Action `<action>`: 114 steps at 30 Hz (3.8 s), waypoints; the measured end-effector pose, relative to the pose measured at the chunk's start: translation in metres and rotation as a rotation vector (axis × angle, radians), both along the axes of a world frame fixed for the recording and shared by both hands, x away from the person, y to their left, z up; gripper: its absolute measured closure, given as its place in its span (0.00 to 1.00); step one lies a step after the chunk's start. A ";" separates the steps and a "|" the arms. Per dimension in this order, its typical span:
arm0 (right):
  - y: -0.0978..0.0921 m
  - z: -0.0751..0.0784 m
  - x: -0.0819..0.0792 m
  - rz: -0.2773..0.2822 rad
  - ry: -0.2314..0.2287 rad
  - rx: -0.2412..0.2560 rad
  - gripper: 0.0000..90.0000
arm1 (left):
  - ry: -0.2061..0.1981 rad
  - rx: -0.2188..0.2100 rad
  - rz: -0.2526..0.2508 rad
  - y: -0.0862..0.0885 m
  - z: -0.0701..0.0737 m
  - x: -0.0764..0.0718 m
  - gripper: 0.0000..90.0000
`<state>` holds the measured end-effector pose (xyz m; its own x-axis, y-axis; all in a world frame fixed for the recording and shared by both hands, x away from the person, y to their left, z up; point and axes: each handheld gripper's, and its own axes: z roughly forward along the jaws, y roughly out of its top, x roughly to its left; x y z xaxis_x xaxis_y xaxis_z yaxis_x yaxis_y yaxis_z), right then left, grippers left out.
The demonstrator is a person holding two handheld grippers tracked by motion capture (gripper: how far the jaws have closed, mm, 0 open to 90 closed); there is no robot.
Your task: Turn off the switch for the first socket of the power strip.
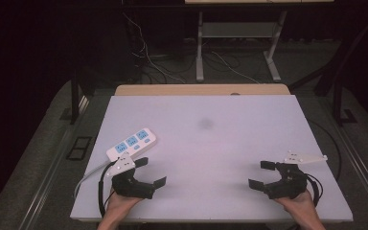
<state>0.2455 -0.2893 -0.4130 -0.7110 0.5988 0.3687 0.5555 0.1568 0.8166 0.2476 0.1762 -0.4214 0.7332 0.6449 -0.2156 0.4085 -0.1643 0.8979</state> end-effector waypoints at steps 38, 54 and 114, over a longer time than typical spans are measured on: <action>-0.003 -0.002 -0.002 -0.004 0.023 -0.014 0.01 | 0.027 0.029 -0.053 -0.009 0.005 -0.005 0.00; -0.004 -0.002 -0.002 -0.004 0.024 -0.022 0.01 | 0.043 0.024 -0.049 -0.005 0.015 -0.003 0.00; -0.005 -0.002 -0.001 -0.004 0.025 -0.031 0.01 | 0.119 0.148 0.011 0.031 0.052 0.041 0.00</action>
